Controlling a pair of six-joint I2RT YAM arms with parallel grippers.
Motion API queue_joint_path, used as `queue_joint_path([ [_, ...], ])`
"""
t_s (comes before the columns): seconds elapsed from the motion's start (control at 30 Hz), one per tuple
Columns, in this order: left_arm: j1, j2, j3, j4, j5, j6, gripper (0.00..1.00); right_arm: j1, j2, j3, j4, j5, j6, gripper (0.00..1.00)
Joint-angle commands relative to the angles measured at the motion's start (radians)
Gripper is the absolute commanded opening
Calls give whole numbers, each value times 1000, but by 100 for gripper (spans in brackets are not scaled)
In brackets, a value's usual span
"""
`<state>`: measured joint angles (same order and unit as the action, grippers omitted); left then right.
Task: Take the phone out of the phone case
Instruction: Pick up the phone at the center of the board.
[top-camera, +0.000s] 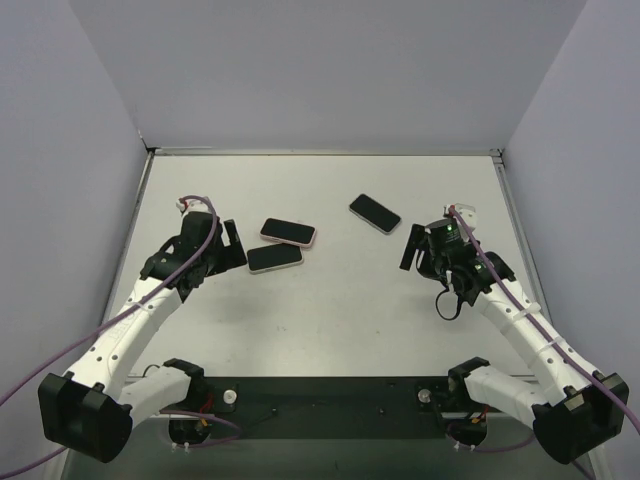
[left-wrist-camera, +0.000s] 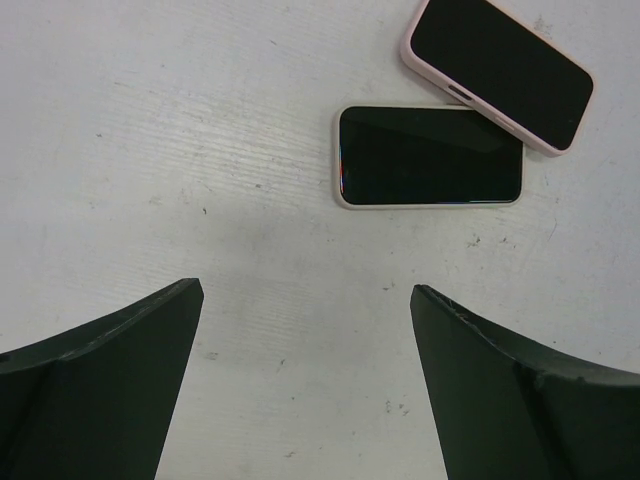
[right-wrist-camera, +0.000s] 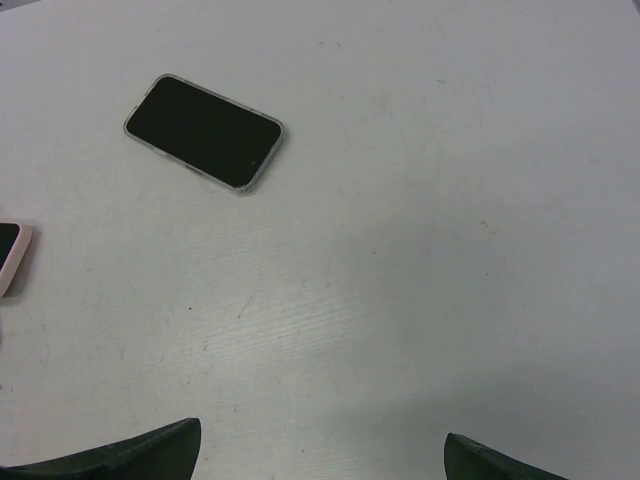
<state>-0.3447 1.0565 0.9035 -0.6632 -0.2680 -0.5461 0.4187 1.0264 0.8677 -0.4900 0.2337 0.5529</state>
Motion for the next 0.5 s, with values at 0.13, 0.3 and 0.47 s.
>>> queue_joint_path([
  [0.13,6,-27,8,30,-43,-2,97,2,11,42,-28,41,-7,100],
  [0.3,7,22,8,7,-62,-18,97,11,50,63,-27,18,-16,100],
  [0.47,4,138,44,-56,-22,-67,97,26,187,154,-28,9,-73,99],
])
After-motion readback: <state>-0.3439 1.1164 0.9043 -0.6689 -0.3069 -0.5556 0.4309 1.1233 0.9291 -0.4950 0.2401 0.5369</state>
